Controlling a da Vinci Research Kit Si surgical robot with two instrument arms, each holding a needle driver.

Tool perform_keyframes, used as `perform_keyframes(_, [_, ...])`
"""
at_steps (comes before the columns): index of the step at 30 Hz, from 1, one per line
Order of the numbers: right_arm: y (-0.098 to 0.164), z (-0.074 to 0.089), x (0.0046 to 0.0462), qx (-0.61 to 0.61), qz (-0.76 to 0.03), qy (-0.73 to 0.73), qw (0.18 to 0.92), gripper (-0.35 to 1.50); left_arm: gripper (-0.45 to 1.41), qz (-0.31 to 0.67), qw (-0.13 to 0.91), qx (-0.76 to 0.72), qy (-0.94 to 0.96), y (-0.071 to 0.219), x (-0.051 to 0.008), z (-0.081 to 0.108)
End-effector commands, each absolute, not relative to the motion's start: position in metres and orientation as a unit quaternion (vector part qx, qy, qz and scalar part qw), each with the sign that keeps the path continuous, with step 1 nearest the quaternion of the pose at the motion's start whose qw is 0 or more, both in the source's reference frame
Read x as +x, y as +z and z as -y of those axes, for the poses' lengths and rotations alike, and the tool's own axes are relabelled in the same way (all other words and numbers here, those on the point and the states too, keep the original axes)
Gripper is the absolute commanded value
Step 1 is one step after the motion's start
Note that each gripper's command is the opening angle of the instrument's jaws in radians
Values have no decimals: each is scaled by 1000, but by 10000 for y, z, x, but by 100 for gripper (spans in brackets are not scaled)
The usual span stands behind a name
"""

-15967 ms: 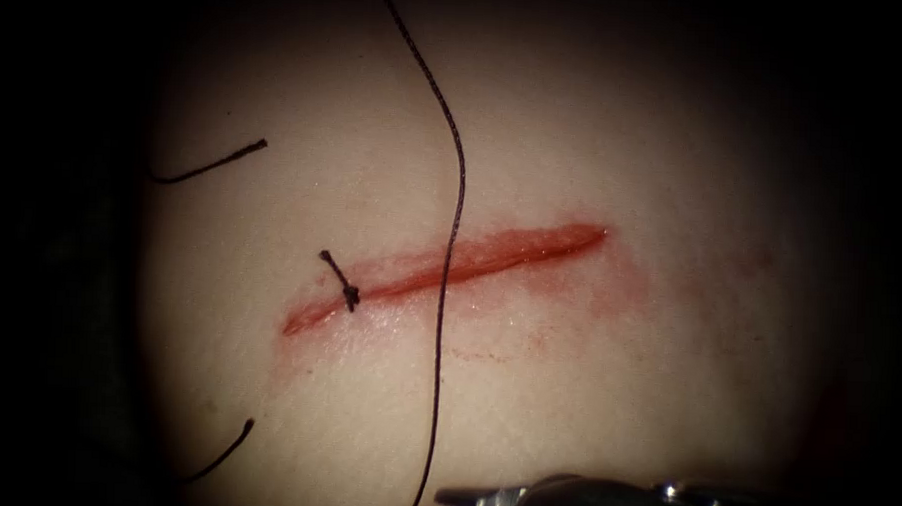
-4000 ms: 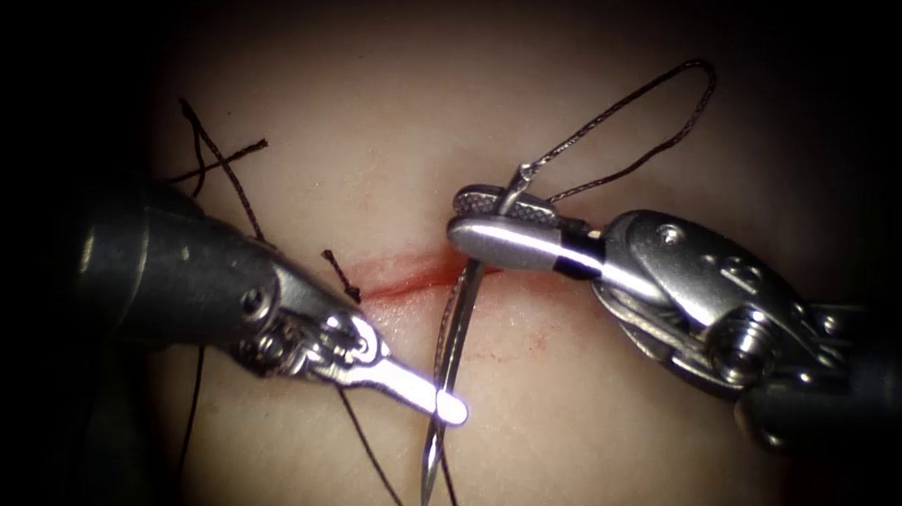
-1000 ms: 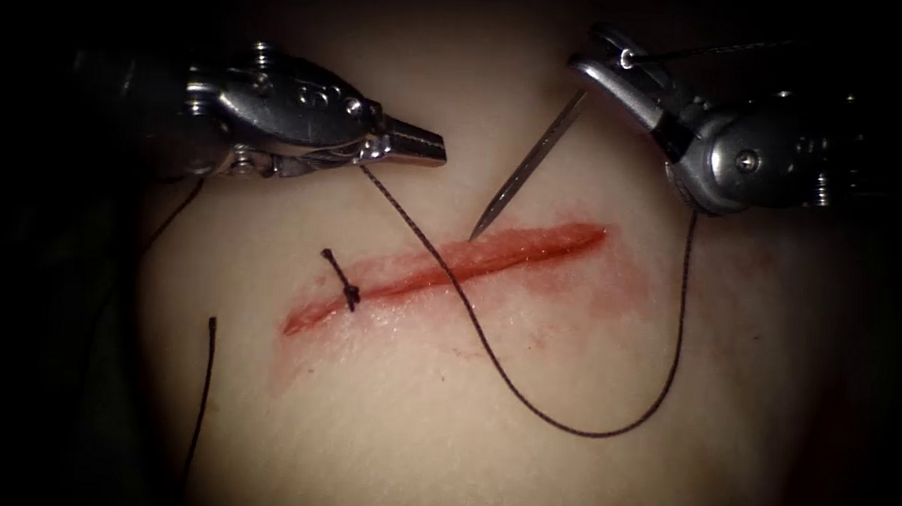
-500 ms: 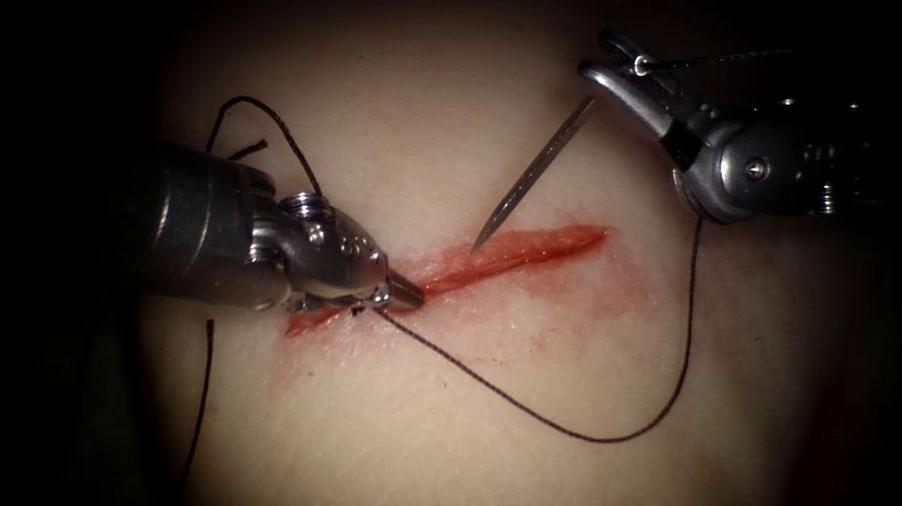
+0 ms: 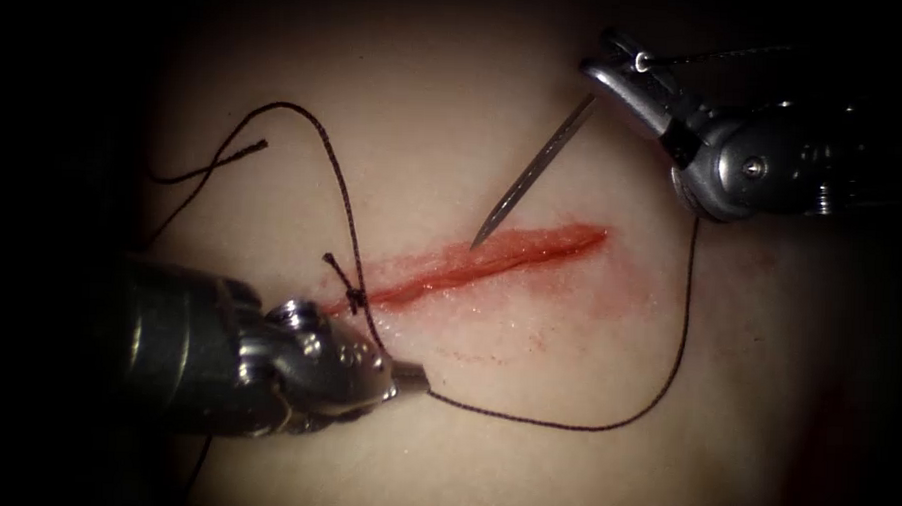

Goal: Wound Closure

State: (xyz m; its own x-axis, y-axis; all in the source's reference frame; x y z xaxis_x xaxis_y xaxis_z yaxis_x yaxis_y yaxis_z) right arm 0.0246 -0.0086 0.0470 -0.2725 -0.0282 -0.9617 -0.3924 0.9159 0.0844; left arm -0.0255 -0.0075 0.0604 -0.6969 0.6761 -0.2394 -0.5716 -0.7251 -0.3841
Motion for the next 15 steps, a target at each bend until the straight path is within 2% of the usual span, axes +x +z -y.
perform_keyframes(1, [470,85,257,-134,-783,154,587,-35,-28,142,343,-186,910,613,-258,75])
perform_keyframes(7, [469,86,261,-132,-784,156,587,-35,-32,87,374,-190,904,631,-253,79])
perform_keyframes(15, [470,87,263,-133,-784,155,587,-35,-45,54,434,-193,878,634,-262,72])
